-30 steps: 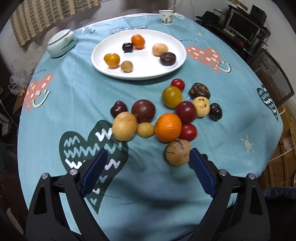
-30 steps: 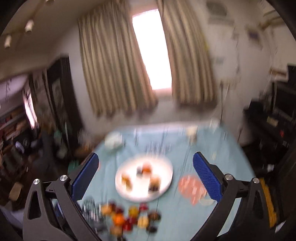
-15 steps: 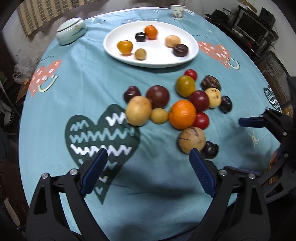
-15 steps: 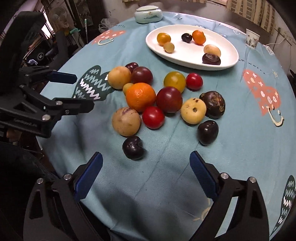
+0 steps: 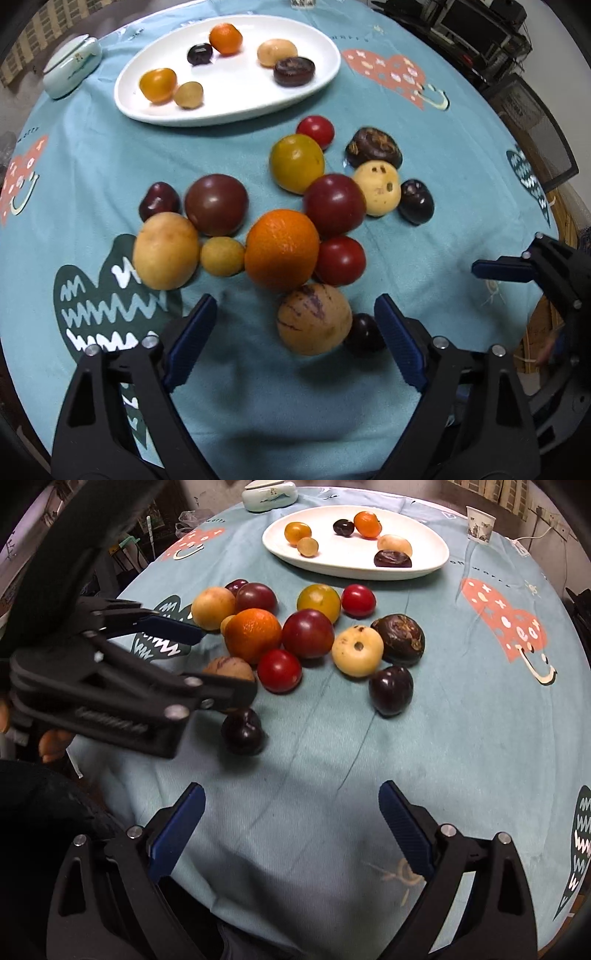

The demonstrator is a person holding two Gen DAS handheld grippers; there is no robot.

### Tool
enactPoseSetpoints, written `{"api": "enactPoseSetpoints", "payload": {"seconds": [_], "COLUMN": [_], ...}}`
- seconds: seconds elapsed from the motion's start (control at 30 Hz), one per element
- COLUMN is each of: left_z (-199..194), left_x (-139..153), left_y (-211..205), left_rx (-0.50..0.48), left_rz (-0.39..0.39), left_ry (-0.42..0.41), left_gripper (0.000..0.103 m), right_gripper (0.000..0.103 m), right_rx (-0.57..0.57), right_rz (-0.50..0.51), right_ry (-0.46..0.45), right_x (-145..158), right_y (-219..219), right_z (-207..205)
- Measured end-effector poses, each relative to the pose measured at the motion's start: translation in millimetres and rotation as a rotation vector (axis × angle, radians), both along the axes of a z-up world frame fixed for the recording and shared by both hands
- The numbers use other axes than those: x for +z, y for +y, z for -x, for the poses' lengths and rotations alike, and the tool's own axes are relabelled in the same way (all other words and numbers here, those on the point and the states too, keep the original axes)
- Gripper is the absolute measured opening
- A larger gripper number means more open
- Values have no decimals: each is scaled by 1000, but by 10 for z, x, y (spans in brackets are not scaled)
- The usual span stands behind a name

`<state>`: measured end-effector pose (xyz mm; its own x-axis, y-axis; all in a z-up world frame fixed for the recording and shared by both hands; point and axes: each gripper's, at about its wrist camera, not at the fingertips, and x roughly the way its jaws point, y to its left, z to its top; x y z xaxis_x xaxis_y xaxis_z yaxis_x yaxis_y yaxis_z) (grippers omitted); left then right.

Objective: Organize fruits
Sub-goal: 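Grasp the striped tan pepino with the left tool while the right tool grasps a dark plum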

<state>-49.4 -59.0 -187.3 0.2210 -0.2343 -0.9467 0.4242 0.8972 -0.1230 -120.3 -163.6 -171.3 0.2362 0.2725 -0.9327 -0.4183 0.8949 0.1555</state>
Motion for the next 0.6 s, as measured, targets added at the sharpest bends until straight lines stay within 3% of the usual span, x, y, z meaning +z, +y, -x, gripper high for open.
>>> {"api": "enactPoseSetpoints", "payload": {"seconds": [0.03, 0.07, 0.1, 0.23, 0.5, 0.57, 0.6], "left_z": [-1, -5, -13, 55, 171, 175, 183], "left_x": [-33, -52, -52, -4, 242, 276, 286], "left_y": [-17, -17, -7, 72, 671, 771, 809], "left_rx": [-7, -3, -1, 9, 166, 192, 199], "left_rz": [-3, 14, 50, 37, 58, 60, 60], "left_ry": [12, 22, 37, 15, -29, -30, -28], "left_gripper": [71, 52, 40, 39, 39, 40, 40], "right_gripper": [96, 96, 96, 89, 80, 73, 63], "right_rx": [3, 4, 4, 7, 75, 98, 116], "right_rz": [-1, -2, 3, 25, -18, -7, 12], "right_ry": [-1, -6, -15, -29, -11, -2, 13], "right_x": [5, 9, 18, -2, -85, -132, -179], "right_y": [2, 6, 11, 71, 375, 448, 490], "right_z": [5, 3, -4, -77, -287, -315, -332]}}
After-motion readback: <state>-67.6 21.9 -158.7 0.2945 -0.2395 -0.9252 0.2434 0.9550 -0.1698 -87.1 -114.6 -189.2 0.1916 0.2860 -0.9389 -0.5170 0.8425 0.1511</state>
